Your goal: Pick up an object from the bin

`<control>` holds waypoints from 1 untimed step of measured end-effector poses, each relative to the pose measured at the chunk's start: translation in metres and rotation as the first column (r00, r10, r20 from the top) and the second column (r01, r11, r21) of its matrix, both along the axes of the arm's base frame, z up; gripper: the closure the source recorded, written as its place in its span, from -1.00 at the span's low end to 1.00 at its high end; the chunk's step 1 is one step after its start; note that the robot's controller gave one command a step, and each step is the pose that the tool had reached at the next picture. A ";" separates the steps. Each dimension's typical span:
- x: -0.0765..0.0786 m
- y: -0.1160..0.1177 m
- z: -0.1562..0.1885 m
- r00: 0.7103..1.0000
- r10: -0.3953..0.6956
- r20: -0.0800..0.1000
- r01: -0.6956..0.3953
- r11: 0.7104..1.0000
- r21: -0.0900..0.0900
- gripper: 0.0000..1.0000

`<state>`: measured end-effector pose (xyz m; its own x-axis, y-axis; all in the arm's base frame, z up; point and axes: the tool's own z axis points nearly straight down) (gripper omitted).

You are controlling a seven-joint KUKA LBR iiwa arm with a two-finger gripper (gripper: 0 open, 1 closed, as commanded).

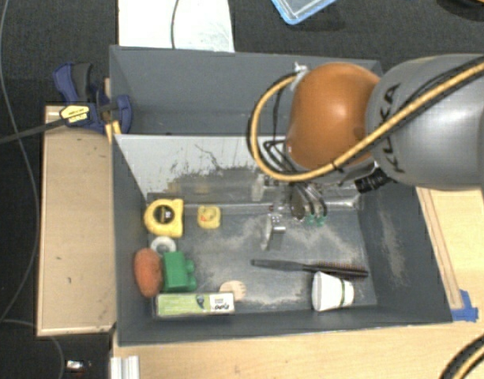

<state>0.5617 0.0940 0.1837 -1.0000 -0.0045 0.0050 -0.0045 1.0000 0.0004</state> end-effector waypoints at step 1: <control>0.002 -0.001 0.004 1.000 -0.003 0.008 0.003 1.000 0.001 -1.00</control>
Offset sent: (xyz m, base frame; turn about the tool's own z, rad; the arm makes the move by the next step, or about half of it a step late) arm 0.0215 0.0719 -0.1137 0.0116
